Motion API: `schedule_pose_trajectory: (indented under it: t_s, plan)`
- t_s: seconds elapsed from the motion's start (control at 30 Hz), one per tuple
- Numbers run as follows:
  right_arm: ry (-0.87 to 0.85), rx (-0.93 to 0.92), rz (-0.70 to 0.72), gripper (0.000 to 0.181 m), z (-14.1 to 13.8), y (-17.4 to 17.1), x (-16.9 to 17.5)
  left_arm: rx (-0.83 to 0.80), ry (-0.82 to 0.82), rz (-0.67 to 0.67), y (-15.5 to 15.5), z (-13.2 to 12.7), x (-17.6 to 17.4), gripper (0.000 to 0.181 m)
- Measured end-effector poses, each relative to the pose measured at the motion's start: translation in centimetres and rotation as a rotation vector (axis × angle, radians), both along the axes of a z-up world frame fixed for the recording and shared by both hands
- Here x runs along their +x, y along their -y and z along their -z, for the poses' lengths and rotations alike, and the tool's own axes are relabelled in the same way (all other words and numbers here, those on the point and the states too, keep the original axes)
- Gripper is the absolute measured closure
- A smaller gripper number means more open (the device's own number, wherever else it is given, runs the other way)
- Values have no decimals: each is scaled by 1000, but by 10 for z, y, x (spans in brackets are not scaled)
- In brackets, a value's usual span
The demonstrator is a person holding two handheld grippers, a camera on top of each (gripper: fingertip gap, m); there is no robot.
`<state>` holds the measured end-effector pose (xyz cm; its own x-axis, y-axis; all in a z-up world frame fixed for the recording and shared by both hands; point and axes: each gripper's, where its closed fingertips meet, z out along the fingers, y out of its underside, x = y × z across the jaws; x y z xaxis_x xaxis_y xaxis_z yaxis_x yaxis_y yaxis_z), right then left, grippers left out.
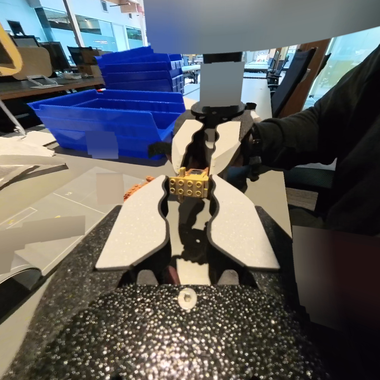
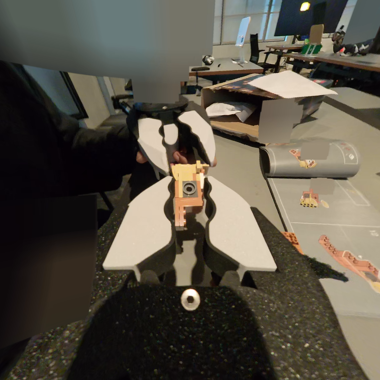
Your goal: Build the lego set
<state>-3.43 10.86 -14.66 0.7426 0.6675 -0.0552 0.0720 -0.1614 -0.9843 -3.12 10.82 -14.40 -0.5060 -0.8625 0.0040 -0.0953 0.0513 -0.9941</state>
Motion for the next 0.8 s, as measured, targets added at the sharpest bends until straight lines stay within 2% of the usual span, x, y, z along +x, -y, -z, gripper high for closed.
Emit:
schedule_pose_trajectory:
  t_s: [0.13, 0.23, 0.43, 0.8]
  plan:
    - [-158, -45, 36, 155, -8, -5, 11, -111, 61, -18, -8, -14, -1, 143]
    - [-351, -69, 41, 155, -21, -8, 17, -256, 69, -48, -18, -23, 2, 142]
    - [-618, -111, 76, 156, -31, -16, 28, -432, 19, -107, -24, -23, 15, 140]
    - [-742, -83, 67, 156, -40, -17, 27, -491, 19, -114, -15, -25, 22, 140]
